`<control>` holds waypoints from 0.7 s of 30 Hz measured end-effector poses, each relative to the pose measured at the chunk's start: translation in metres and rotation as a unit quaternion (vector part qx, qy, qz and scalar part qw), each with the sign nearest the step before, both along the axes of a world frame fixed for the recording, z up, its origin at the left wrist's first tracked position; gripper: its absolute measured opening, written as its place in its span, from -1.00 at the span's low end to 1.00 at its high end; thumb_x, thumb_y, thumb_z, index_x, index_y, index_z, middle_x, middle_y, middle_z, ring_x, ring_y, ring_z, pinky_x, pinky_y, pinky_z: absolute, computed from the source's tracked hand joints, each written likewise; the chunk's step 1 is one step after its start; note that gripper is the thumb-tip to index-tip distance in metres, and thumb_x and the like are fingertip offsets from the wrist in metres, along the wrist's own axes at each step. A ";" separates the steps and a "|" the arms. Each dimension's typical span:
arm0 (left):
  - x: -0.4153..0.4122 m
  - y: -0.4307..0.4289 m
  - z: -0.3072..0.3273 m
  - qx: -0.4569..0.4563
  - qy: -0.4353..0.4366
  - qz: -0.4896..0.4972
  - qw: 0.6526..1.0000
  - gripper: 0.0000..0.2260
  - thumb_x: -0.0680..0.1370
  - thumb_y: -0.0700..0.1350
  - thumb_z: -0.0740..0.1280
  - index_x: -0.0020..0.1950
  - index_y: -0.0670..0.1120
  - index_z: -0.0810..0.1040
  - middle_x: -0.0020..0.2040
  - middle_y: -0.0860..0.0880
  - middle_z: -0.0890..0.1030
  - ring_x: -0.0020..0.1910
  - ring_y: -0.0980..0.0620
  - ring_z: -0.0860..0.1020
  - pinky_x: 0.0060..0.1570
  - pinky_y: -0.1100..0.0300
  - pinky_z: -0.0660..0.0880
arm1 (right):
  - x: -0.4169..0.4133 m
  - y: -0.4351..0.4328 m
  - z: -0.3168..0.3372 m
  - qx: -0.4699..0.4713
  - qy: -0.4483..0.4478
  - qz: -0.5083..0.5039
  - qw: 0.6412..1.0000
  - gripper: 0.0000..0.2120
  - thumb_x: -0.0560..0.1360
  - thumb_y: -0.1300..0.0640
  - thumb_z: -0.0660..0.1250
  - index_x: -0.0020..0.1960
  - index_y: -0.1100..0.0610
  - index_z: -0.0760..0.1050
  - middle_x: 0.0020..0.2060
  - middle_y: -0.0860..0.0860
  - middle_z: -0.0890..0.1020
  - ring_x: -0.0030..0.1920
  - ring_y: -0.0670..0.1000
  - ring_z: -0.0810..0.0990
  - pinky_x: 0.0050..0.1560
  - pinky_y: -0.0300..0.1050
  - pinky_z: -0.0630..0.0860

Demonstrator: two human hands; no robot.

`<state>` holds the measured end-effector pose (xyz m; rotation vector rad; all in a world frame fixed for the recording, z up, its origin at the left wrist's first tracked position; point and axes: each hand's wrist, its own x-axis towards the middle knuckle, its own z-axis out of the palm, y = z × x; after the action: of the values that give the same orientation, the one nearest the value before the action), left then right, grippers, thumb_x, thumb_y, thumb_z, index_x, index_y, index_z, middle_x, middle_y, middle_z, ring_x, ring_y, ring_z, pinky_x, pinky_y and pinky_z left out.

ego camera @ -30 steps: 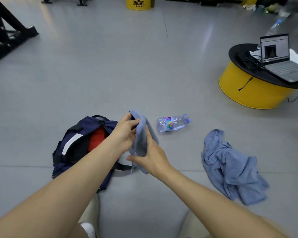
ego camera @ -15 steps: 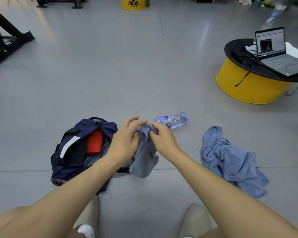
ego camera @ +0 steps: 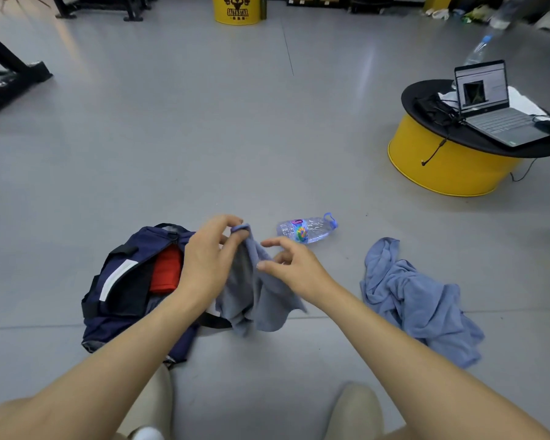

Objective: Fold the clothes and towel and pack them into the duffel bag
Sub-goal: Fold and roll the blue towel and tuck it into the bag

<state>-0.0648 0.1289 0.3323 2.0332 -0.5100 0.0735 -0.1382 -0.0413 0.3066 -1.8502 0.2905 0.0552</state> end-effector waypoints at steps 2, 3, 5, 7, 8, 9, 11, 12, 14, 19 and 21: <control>0.003 0.000 0.006 -0.067 0.104 0.008 0.992 -0.94 0.61 -0.07 0.35 -0.06 0.04 0.56 -0.32 0.06 0.58 -0.40 0.09 0.50 -0.31 0.12 0.42 | -0.007 0.007 -0.002 -0.023 0.039 0.026 0.999 -0.55 0.35 -0.12 0.53 0.20 -0.14 0.52 -0.26 -0.10 0.66 -0.15 -0.08 0.63 0.00 -0.05 0.58; 0.005 0.001 0.009 -0.091 0.128 0.007 0.988 -0.92 0.62 -0.07 0.34 -0.08 0.04 0.54 -0.35 0.05 0.56 -0.42 0.06 0.49 -0.33 0.12 0.39 | -0.010 0.012 -0.006 -0.052 0.054 0.039 0.996 -0.52 0.31 -0.17 0.52 0.19 -0.16 0.50 -0.20 -0.10 0.67 -0.10 -0.08 0.64 0.07 0.00 0.58; 0.005 0.000 0.017 -0.114 0.141 0.006 0.983 -0.90 0.62 -0.07 0.34 -0.10 0.01 0.53 -0.36 0.05 0.55 -0.42 0.03 0.49 -0.34 0.13 0.40 | -0.018 0.024 -0.009 -0.108 0.078 0.064 0.989 -0.47 0.30 -0.24 0.50 0.21 -0.18 0.45 -0.10 -0.13 0.65 -0.02 -0.08 0.62 0.10 0.02 0.56; 0.002 -0.002 0.025 -0.122 0.135 0.008 0.983 -0.90 0.61 -0.09 0.36 -0.08 -0.06 0.54 -0.34 -0.01 0.57 -0.39 0.03 0.54 -0.35 0.15 0.49 | -0.023 0.036 -0.012 -0.158 0.093 0.063 0.981 -0.41 0.32 -0.31 0.46 0.25 -0.15 0.39 0.01 -0.18 0.59 0.07 -0.07 0.58 0.10 -0.03 0.54; 0.000 -0.004 0.028 -0.124 0.130 0.008 0.984 -0.90 0.61 -0.10 0.37 -0.08 -0.09 0.54 -0.32 -0.05 0.58 -0.38 0.03 0.56 -0.33 0.19 0.52 | -0.025 0.041 -0.014 -0.175 0.094 0.054 0.979 -0.41 0.33 -0.33 0.44 0.25 -0.12 0.38 0.04 -0.17 0.56 0.10 -0.05 0.56 0.09 -0.04 0.52; -0.001 -0.005 0.031 -0.126 0.129 0.010 0.984 -0.90 0.60 -0.11 0.38 -0.08 -0.11 0.55 -0.31 -0.06 0.59 -0.38 0.03 0.57 -0.33 0.21 0.53 | -0.026 0.047 -0.016 -0.184 0.091 0.040 0.978 -0.43 0.35 -0.34 0.42 0.23 -0.09 0.38 0.06 -0.16 0.55 0.10 -0.03 0.55 0.08 -0.03 0.52; -0.002 -0.007 0.034 -0.133 0.140 0.016 0.981 -0.89 0.59 -0.13 0.39 -0.09 -0.13 0.54 -0.30 -0.06 0.59 -0.39 0.03 0.57 -0.33 0.23 0.53 | -0.026 0.057 -0.018 -0.191 0.079 0.008 0.978 -0.47 0.36 -0.37 0.39 0.13 -0.05 0.39 0.04 -0.14 0.55 0.07 -0.01 0.54 0.06 0.00 0.52; -0.002 -0.007 0.034 -0.137 0.150 0.017 0.979 -0.89 0.59 -0.14 0.40 -0.08 -0.14 0.54 -0.28 -0.07 0.59 -0.38 0.03 0.58 -0.34 0.22 0.54 | -0.024 0.061 -0.019 -0.192 0.072 -0.005 0.979 -0.48 0.35 -0.39 0.38 0.07 -0.04 0.38 0.01 -0.14 0.55 0.04 -0.01 0.54 0.04 0.01 0.53; -0.002 -0.007 0.035 -0.140 0.166 0.011 0.976 -0.89 0.58 -0.13 0.42 -0.07 -0.15 0.54 -0.24 -0.07 0.63 -0.36 0.00 0.61 -0.36 0.16 0.53 | -0.018 0.067 -0.018 -0.181 0.061 -0.029 0.981 -0.49 0.33 -0.43 0.36 -0.03 -0.04 0.35 -0.08 -0.13 0.54 -0.03 -0.02 0.54 -0.01 0.01 0.53; -0.002 -0.007 0.035 -0.119 0.169 -0.008 0.978 -0.90 0.57 -0.13 0.43 -0.07 -0.12 0.54 -0.23 -0.06 0.67 -0.31 -0.06 0.65 -0.38 0.08 0.51 | 0.002 0.064 -0.009 -0.188 0.021 -0.110 0.976 -0.48 0.37 -0.47 0.27 -0.15 0.00 0.31 -0.21 -0.07 0.53 -0.16 0.04 0.55 -0.13 0.04 0.51; -0.001 -0.006 0.033 -0.115 0.166 -0.016 0.979 -0.93 0.58 -0.14 0.41 -0.05 -0.10 0.56 -0.21 -0.04 0.68 -0.29 -0.05 0.66 -0.38 0.11 0.53 | 0.005 0.057 -0.006 -0.199 0.002 -0.125 0.972 -0.60 0.48 -0.30 0.28 -0.18 0.02 0.30 -0.25 -0.06 0.51 -0.20 0.07 0.52 -0.19 0.02 0.46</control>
<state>-0.0660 0.1225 0.3657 1.7632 -0.3065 -0.2136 -0.1329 0.0158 0.3007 -2.1943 0.5683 -0.1868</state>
